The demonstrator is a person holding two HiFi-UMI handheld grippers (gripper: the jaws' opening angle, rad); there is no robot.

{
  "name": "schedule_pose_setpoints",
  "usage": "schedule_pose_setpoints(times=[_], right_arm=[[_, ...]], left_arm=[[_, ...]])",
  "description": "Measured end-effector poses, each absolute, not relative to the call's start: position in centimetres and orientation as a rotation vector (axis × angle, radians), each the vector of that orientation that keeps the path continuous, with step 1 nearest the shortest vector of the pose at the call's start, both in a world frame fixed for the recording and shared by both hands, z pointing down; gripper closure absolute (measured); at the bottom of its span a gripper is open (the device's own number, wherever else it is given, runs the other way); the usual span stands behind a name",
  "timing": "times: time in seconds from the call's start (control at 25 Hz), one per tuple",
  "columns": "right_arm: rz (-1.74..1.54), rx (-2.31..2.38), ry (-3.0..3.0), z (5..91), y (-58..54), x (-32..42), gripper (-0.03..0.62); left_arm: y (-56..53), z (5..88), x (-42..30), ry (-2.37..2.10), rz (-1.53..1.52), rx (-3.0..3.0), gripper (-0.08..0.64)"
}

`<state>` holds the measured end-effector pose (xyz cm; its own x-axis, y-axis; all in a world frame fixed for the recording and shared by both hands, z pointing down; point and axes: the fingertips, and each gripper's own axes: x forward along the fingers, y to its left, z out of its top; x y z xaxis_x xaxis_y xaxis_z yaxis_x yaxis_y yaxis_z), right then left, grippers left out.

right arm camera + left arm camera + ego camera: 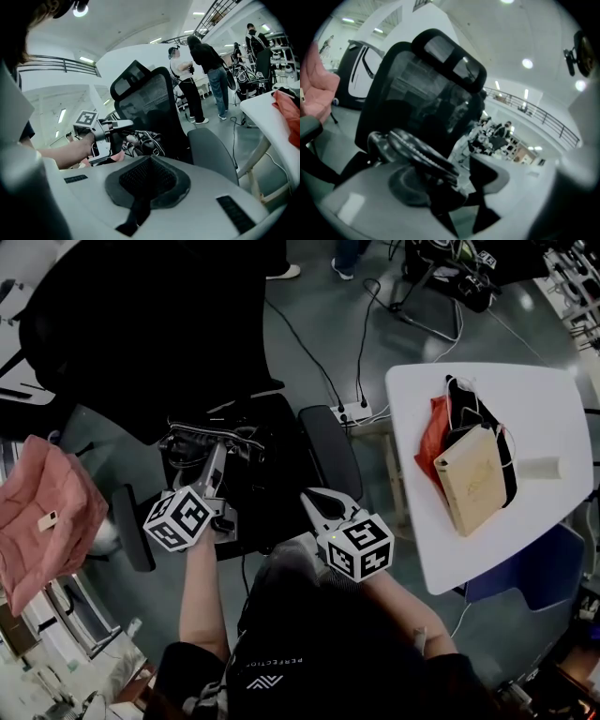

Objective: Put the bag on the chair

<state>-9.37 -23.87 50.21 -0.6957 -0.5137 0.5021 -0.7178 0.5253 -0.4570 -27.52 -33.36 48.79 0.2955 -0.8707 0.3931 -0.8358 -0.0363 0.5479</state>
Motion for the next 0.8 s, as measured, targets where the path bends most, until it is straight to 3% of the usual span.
schedule_pose_setpoints(times=[0.4, 0.6, 0.8], right_arm=[[0.905, 1.03, -2.485, 49.0, -21.5, -8.1, 0.601], [0.876, 1.04, -2.494, 48.3, -20.9, -7.5, 0.601], [0.855, 1.051, -2.511, 47.6, -20.2, -6.9, 0.601]], left_arm=[[-29.0, 48.0, -26.8, -1.534, -0.063, 1.839, 0.315], [-26.6, 46.2, -25.7, -1.514, -0.096, 1.88, 0.37], [-24.4, 43.6, -24.2, -1.517, -0.137, 1.948, 0.485]])
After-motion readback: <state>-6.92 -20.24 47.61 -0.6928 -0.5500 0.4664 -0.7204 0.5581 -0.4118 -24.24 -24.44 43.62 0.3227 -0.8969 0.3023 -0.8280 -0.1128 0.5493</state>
